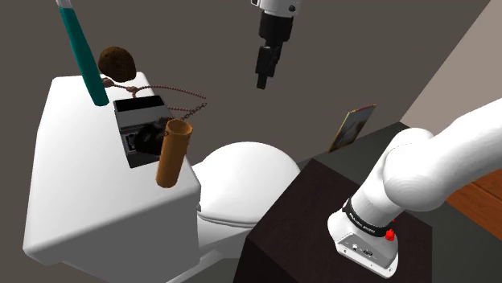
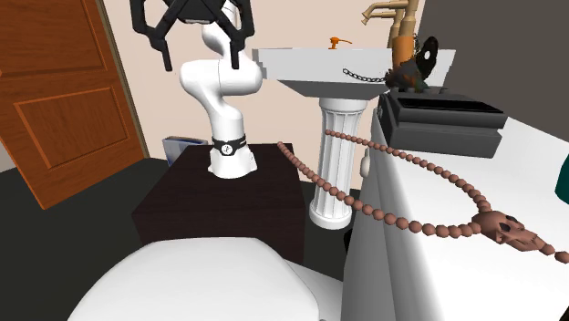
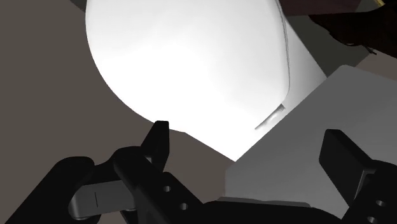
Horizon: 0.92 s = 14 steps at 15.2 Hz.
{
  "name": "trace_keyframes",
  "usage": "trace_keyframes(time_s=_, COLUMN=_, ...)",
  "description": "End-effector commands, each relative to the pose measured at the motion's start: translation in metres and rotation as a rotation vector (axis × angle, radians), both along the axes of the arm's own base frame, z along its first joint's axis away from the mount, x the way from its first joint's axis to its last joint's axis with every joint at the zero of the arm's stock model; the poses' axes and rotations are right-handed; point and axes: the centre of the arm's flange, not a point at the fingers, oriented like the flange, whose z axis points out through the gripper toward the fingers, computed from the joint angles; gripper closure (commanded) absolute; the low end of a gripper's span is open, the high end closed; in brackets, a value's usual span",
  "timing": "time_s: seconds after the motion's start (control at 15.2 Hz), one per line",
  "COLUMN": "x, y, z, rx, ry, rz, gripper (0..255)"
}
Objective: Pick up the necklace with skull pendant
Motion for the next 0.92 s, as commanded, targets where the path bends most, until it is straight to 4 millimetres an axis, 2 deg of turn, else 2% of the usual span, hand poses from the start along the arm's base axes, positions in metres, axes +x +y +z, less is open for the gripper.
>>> trace_keyframes(time_s=0.0, x=0.023, y=0.014, z=-0.007, rx=0.005, ry=-0.006, rz=0.027, gripper=0)
trace_keyframes(time_s=0.86, x=0.162, y=0.099, z=-0.027, rx=0.029, ry=-0.045, rz=0.2, gripper=0)
